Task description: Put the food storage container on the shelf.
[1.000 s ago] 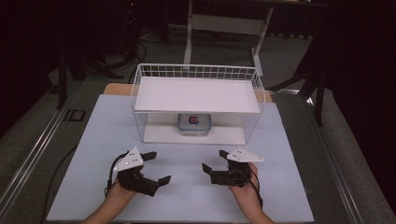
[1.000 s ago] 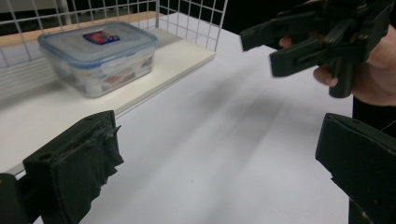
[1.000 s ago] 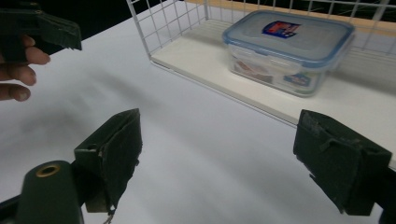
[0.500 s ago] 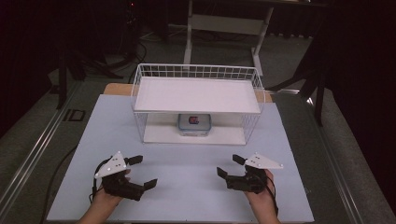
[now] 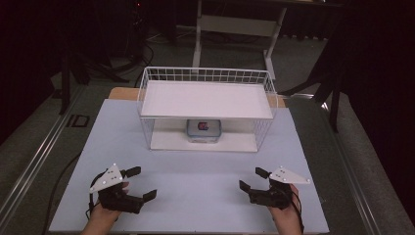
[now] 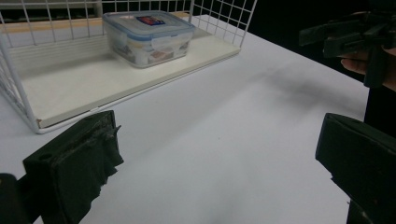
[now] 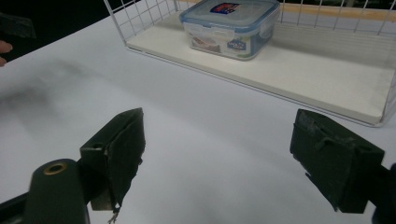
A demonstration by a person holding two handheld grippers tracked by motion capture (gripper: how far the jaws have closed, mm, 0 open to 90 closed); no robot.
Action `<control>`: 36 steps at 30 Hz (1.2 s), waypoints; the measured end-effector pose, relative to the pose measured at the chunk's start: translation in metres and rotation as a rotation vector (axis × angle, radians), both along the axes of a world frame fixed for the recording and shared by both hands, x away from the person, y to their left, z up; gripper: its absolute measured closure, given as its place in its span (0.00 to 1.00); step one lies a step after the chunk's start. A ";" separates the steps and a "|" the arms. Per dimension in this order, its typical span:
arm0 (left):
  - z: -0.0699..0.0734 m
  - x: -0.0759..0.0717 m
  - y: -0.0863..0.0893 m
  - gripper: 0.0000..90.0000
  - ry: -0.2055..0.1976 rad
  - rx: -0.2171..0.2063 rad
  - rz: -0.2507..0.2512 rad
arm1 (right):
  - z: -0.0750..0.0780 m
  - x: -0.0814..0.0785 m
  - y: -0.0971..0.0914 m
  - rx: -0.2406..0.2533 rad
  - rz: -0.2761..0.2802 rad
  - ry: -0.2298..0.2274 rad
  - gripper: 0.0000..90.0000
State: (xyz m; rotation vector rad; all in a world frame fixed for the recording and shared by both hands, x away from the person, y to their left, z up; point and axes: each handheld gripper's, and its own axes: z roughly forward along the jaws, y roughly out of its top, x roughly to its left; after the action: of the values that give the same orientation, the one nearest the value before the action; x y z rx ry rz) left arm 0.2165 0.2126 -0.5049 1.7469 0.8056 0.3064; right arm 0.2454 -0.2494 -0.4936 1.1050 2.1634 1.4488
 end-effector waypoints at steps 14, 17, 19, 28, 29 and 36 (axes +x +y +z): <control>-0.008 0.001 0.002 0.01 0.004 0.004 0.041 | -0.016 0.003 -0.010 -0.067 -0.016 -0.017 0.20; -0.009 0.002 0.001 0.01 0.010 0.019 0.061 | -0.019 0.006 -0.015 -0.071 -0.035 -0.011 0.20; -0.008 0.003 0.001 0.01 0.011 0.017 0.079 | -0.019 0.008 -0.020 -0.052 -0.054 -0.007 0.20; 0.000 0.002 0.009 0.01 -0.031 -0.017 0.143 | -0.018 0.014 -0.028 -0.002 -0.075 -0.017 0.20; 0.000 0.001 0.011 0.01 -0.034 -0.022 0.147 | -0.018 0.014 -0.028 -0.001 -0.073 -0.020 0.20; 0.000 -0.001 0.013 0.01 -0.038 -0.028 0.156 | -0.013 0.013 -0.023 0.015 -0.054 -0.048 0.20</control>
State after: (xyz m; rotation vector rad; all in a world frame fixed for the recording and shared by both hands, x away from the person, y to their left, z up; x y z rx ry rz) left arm 0.2156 0.2258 -0.5045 1.6503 0.9164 0.4297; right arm 0.2587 -0.2720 -0.5069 1.1139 2.0770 1.4551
